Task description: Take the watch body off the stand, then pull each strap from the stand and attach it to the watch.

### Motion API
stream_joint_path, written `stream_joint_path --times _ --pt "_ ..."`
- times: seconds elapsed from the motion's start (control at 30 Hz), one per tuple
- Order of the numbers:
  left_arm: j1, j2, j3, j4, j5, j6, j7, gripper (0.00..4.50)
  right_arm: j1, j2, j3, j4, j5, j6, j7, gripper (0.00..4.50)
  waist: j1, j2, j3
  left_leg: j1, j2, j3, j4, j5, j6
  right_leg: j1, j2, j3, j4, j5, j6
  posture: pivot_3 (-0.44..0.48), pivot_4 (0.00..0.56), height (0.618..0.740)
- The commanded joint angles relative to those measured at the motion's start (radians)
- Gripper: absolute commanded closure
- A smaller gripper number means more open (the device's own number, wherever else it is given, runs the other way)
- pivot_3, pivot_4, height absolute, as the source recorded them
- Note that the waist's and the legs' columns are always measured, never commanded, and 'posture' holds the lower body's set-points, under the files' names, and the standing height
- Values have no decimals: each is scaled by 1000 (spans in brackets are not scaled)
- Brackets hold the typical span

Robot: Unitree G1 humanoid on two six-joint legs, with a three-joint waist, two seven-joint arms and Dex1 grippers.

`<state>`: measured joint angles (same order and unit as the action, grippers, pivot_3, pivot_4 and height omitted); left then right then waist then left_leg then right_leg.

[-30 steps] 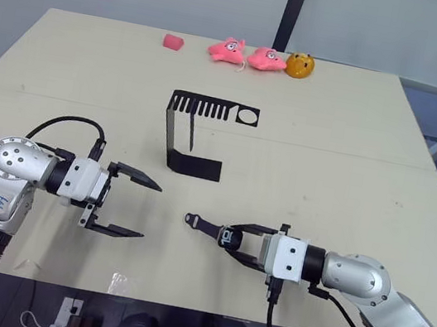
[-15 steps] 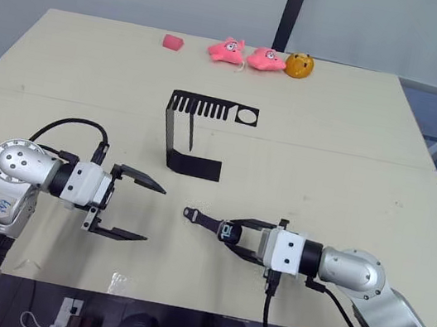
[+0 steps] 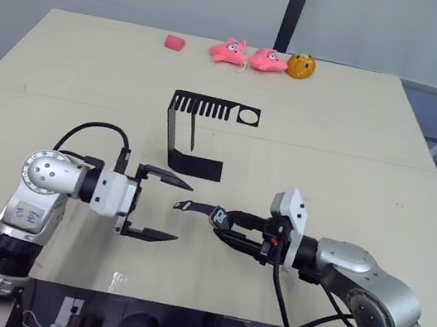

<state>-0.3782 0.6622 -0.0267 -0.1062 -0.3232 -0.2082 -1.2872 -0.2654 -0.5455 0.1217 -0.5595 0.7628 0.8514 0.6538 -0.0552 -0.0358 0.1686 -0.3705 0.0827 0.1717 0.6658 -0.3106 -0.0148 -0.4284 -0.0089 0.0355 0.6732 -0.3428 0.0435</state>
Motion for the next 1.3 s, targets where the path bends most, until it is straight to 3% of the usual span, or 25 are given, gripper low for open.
stream_joint_path --times 0.03,0.13,0.23,0.3,1.1,1.2,1.3 --pt "0 -24 -34 -62 47 11 78 0 -28 19 -41 -48 82 63 -44 3009 0 0 0 0 0 0 0 0 0 0 0 0 0 0 0 0 150 740" --pt "9 -40 -52 -78 69 19 116 0 -39 20 -38 -50 96 91 -56 3009 -1 0 0 0 0 0 0 0 0 0 0 0 0 0 0 0 150 740" --pt "10 -49 -69 -77 91 19 150 877 -43 20 -40 -50 113 111 -63 3009 -1 0 0 0 0 0 0 0 0 0 0 0 0 0 0 0 150 740" --pt "5 -50 -78 -71 111 20 168 1837 -43 21 -41 -51 118 118 -67 3009 0 0 0 0 0 0 0 0 0 0 0 0 0 0 0 0 150 740" --pt "-11 -40 -96 -38 129 -3 197 1895 -51 44 -70 -43 205 176 -138 3009 -1 0 0 0 0 0 -1 0 0 0 0 0 0 0 0 0 150 740" --pt "-11 -42 -96 -40 125 -3 196 2818 -50 44 -70 -42 210 178 -142 3009 -1 0 0 0 0 0 -1 0 0 0 0 0 0 0 0 0 150 740" --pt "-10 -43 -98 -43 121 -3 193 4174 -49 46 -72 -40 216 179 -148 3009 -1 0 0 0 0 0 -1 0 0 0 0 0 0 0 0 0 150 740"
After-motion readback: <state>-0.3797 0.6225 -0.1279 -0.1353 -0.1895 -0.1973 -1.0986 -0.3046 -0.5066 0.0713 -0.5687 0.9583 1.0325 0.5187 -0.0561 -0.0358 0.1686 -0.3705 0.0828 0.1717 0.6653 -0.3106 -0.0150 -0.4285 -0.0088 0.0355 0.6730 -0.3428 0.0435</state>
